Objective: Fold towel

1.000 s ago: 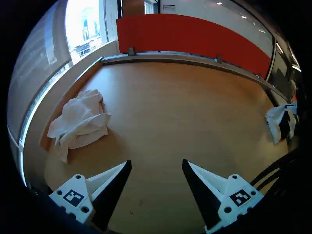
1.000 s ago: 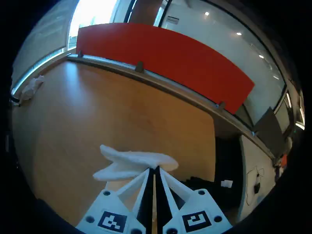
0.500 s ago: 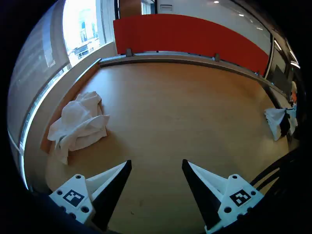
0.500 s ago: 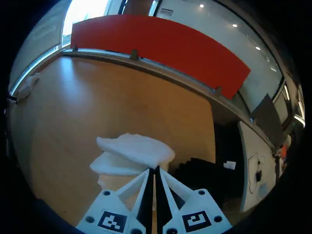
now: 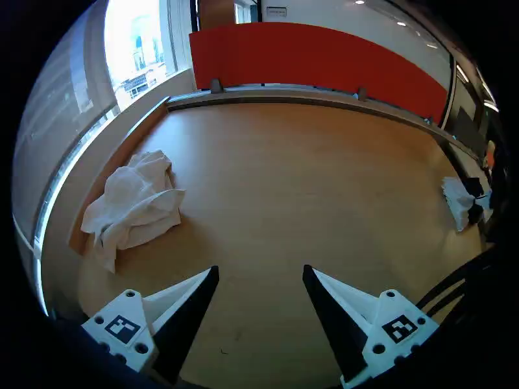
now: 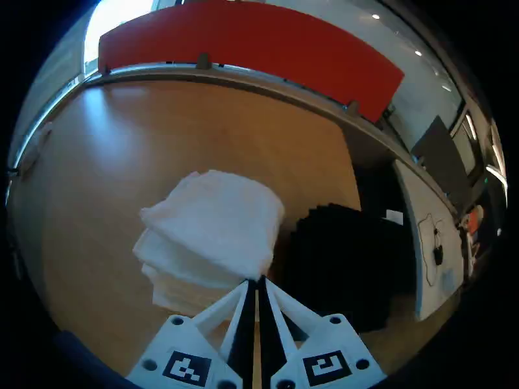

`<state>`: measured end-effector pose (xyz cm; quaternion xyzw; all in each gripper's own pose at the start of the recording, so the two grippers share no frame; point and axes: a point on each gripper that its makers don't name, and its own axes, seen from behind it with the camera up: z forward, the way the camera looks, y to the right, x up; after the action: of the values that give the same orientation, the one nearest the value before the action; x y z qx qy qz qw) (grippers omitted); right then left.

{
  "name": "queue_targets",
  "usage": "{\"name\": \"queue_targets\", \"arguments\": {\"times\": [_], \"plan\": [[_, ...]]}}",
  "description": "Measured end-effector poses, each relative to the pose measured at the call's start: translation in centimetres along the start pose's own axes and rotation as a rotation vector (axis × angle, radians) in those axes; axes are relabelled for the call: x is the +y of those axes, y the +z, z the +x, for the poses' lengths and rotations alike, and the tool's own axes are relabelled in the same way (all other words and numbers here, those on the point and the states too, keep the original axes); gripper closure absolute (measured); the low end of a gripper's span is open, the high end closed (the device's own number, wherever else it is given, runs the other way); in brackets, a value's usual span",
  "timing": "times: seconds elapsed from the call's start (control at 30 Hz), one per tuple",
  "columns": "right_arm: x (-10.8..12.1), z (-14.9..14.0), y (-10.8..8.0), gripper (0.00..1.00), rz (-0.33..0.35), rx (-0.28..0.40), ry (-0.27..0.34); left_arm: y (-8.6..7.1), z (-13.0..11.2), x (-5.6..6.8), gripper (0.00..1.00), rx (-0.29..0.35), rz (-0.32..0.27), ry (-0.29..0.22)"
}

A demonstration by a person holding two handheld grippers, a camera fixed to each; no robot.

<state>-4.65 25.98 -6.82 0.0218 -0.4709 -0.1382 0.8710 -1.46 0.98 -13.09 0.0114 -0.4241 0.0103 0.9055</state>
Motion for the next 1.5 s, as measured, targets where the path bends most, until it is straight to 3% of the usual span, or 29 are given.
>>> {"name": "queue_targets", "arguments": {"times": [0.5, 1.17, 1.33, 1.5], "plan": [[-0.3, -4.0, 2.7, 0.97, -0.018, -0.111, 0.042, -0.3, -0.4, -0.1, 0.04, -0.005, 0.005, 0.004], [-0.3, -5.1, 3.5, 0.94, -0.04, -0.143, 0.051, -0.4, -0.4, -0.4, 0.04, -0.009, 0.011, 0.014], [-0.4, -5.1, 2.9, 0.84, -0.043, -0.137, 0.037, -0.3, -0.2, -0.5, 0.04, -0.005, 0.011, 0.012], [-0.6, -4.8, 1.8, 0.57, -0.041, -0.109, 0.014, -0.2, 0.0, -0.6, 0.04, -0.002, 0.009, 0.009]]}}
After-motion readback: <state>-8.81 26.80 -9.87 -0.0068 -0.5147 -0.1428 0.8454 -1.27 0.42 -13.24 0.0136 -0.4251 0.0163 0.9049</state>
